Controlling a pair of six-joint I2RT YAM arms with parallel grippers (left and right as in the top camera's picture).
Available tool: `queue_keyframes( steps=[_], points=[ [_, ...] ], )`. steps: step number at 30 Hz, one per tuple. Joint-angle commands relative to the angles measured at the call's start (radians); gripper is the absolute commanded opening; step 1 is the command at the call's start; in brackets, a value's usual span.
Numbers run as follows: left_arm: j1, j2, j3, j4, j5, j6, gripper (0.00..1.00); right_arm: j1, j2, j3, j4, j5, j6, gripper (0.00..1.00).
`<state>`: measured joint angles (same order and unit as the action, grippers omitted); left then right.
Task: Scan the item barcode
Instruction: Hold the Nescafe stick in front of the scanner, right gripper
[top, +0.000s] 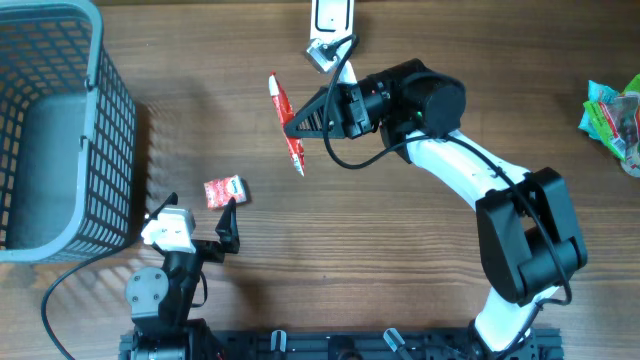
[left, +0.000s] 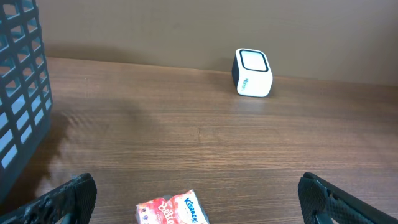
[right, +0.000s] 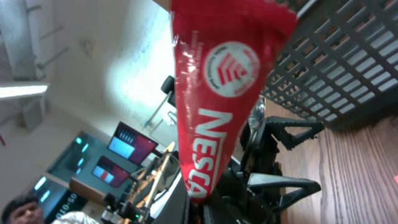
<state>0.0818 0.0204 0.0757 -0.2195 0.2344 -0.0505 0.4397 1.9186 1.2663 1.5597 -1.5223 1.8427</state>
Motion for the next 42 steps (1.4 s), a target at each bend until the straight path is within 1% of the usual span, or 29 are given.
queue_keyframes(
  steps=[1, 2, 3, 4, 5, 6, 7, 8, 10, 12, 15, 17, 19, 21, 24, 28, 31, 34, 37, 42],
  points=[
    [0.005, -0.004, -0.006, 0.003, 0.008, -0.01, 1.0, 0.002, 0.006, 0.003, -0.159, 0.012, -0.182, 0.04],
    [0.005, -0.004, -0.006, 0.003, 0.008, -0.01, 1.0, -0.002, 0.006, 0.003, -0.35, 0.039, -0.332, 0.05],
    [0.005, -0.004, -0.006, 0.003, 0.008, -0.01, 1.0, -0.01, 0.006, 0.003, -0.593, 0.094, -0.49, 0.05],
    [0.005, -0.004, -0.006, 0.003, 0.008, -0.01, 1.0, -0.018, 0.006, 0.003, -0.797, 0.166, -0.641, 0.05],
    [0.005, -0.004, -0.006, 0.003, 0.008, -0.01, 1.0, -0.031, 0.006, 0.003, -1.029, 0.294, -0.834, 0.05],
    [0.005, -0.004, -0.006, 0.003, 0.008, -0.01, 1.0, -0.042, 0.006, 0.003, -1.157, 0.407, -0.918, 0.05],
    [0.005, -0.004, -0.006, 0.003, 0.008, -0.01, 1.0, -0.058, 0.006, 0.003, -1.296, 0.6, -0.997, 0.05],
    [0.005, -0.004, -0.006, 0.003, 0.008, -0.01, 1.0, -0.068, 0.006, 0.004, -1.353, 0.723, -1.016, 0.05],
    [0.005, -0.004, -0.006, 0.003, 0.008, -0.01, 1.0, -0.09, 0.006, 0.01, -1.381, 0.899, -1.019, 0.04],
    [0.005, -0.004, -0.006, 0.003, 0.008, -0.01, 1.0, -0.1, 0.006, 0.038, -1.383, 1.019, -1.009, 0.05],
    [0.005, -0.004, -0.006, 0.003, 0.008, -0.01, 1.0, -0.097, 0.006, 0.099, -1.425, 1.287, -1.014, 0.05],
    [0.005, -0.004, -0.006, 0.003, 0.008, -0.01, 1.0, -0.091, 0.013, 0.155, -1.447, 1.444, -1.045, 0.05],
    [0.005, -0.004, -0.006, 0.003, 0.008, -0.01, 1.0, -0.09, 0.051, 0.24, -1.462, 1.539, -1.077, 0.05],
    [0.005, -0.004, -0.006, 0.003, 0.008, -0.01, 1.0, -0.09, 0.114, 0.341, -1.484, 1.582, -1.085, 0.05],
    [0.005, -0.004, -0.006, 0.003, 0.008, -0.01, 1.0, -0.089, 0.28, 0.558, -1.542, 1.601, -1.114, 0.05],
    [0.005, -0.004, -0.006, 0.003, 0.008, -0.01, 1.0, -0.089, 0.509, 0.869, -1.677, 1.617, -1.138, 0.05],
    [0.005, -0.004, -0.006, 0.003, 0.008, -0.01, 1.0, -0.085, 0.616, 0.996, -1.696, 1.635, -1.159, 0.05],
    [0.005, -0.004, -0.006, 0.003, 0.008, -0.01, 1.0, -0.069, 0.655, 1.015, -1.683, 1.714, -1.163, 0.05],
    [0.005, -0.004, -0.006, 0.003, 0.008, -0.01, 1.0, -0.045, 0.676, 1.015, -1.635, 1.73, -1.183, 0.05],
    [0.005, -0.004, -0.006, 0.003, 0.008, -0.01, 1.0, -0.031, 0.682, 1.015, -1.636, 1.788, -1.181, 0.05]
  ],
)
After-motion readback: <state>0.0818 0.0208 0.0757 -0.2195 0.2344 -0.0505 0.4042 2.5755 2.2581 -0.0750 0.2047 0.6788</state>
